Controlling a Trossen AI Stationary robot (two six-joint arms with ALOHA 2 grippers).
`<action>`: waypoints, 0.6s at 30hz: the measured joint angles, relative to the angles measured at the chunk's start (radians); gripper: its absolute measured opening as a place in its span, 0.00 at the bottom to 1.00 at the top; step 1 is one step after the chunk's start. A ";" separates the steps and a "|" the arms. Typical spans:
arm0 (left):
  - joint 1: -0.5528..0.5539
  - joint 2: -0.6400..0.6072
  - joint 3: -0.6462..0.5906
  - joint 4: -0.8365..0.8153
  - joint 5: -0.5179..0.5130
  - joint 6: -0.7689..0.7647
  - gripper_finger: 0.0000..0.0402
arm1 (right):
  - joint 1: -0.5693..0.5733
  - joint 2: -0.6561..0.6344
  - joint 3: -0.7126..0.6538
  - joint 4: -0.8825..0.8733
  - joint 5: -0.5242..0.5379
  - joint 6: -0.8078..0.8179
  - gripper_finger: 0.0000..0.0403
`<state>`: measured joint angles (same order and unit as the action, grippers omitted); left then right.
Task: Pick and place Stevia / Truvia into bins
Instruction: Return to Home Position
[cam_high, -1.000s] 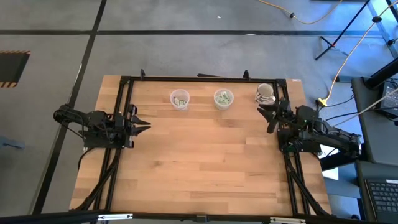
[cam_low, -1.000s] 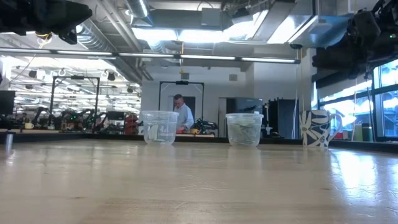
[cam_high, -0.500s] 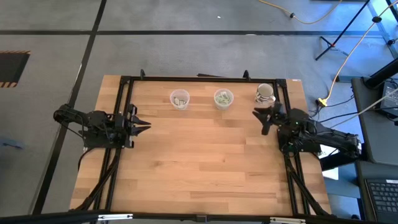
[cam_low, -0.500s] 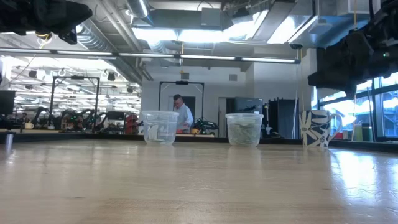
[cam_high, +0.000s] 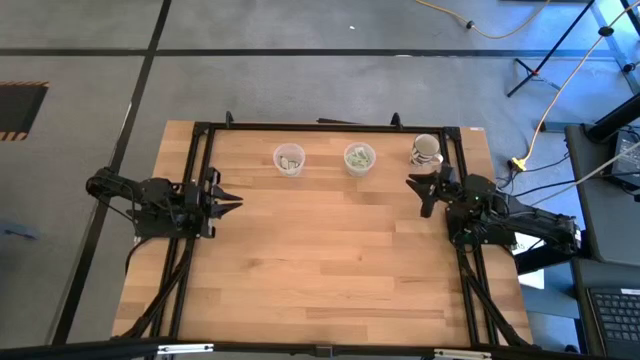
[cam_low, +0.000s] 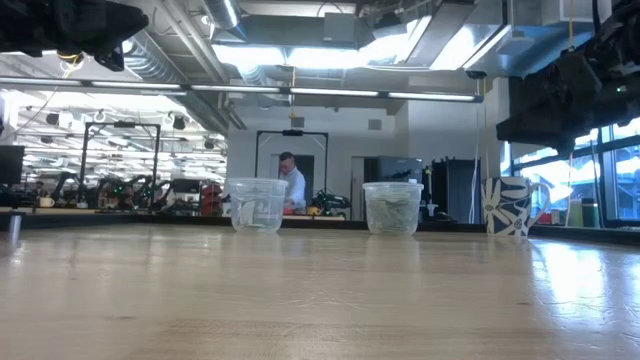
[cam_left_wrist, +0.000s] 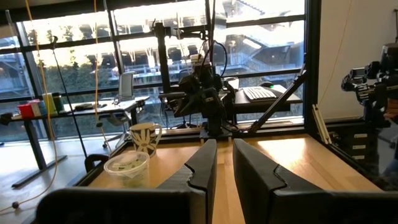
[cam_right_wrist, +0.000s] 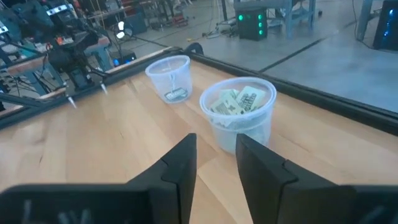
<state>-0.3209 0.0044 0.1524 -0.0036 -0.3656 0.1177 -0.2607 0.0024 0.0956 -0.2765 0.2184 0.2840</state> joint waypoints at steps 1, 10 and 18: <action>0.000 0.000 0.000 0.000 0.000 0.000 0.12 | 0.000 0.000 0.000 0.000 0.000 -0.001 0.29; 0.000 0.000 0.000 -0.019 -0.002 0.046 0.12 | 0.000 0.000 0.000 0.001 -0.002 -0.054 0.29; 0.000 0.002 0.000 -0.098 0.014 -0.066 0.12 | 0.000 0.000 0.000 0.002 -0.002 -0.031 0.29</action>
<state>-0.3206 0.0068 0.1523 -0.1012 -0.3520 0.0521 -0.2607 0.0021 0.0959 -0.2749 0.2169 0.2529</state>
